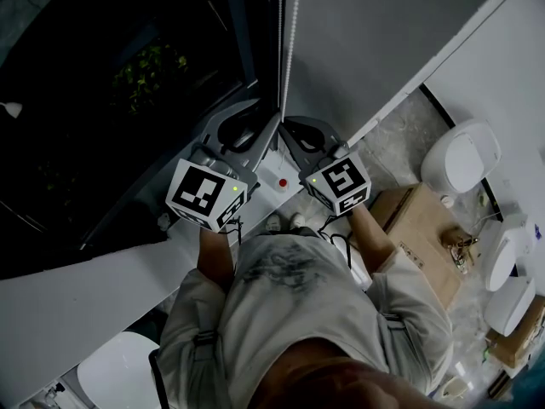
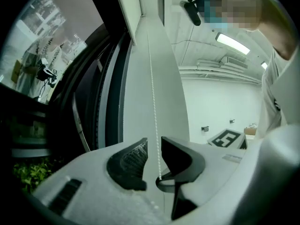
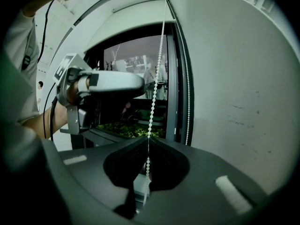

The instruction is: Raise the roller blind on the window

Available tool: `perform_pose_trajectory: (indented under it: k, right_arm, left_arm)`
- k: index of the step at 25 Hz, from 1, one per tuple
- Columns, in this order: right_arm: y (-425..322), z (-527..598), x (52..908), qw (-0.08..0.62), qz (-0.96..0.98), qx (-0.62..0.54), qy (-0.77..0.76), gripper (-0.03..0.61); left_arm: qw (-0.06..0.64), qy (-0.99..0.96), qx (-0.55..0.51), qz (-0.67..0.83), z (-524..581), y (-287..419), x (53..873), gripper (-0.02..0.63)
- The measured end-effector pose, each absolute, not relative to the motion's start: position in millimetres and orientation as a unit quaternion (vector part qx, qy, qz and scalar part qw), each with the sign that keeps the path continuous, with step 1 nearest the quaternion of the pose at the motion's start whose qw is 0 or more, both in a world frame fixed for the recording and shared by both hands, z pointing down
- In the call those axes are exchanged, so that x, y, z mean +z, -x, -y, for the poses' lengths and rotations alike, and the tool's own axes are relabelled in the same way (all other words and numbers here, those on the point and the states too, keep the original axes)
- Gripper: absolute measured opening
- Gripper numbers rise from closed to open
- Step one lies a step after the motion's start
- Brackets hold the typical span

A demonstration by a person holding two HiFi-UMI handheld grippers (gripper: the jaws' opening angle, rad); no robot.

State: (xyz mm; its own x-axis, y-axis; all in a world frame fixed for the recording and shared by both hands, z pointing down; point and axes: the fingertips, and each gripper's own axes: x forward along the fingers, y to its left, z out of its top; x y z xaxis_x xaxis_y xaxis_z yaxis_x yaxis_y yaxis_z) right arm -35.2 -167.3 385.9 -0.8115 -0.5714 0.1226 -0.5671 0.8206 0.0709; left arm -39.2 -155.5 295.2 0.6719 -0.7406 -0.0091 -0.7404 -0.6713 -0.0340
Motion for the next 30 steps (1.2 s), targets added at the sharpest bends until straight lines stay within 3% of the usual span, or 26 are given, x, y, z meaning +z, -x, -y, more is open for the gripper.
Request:
perform_pose_trajectory:
  k: [11, 16, 30]
  right_arm:
    - [40, 166, 385, 0.071, 0.953, -0.019, -0.295, 0.012]
    - [45, 164, 383, 0.070, 0.954, -0.024, -0.290, 0.012]
    - [48, 170, 416, 0.104, 0.951, -0.011, -0.290, 0.012]
  left_arm:
    - [0.045, 0.917, -0.002, -0.396, 177, 18, 255, 0.108]
    - [0.048, 0.915, -0.012, -0.401, 183, 16, 254, 0.026]
    - [0.018, 0.911, -0.037, -0.410, 185, 17, 291, 0.024]
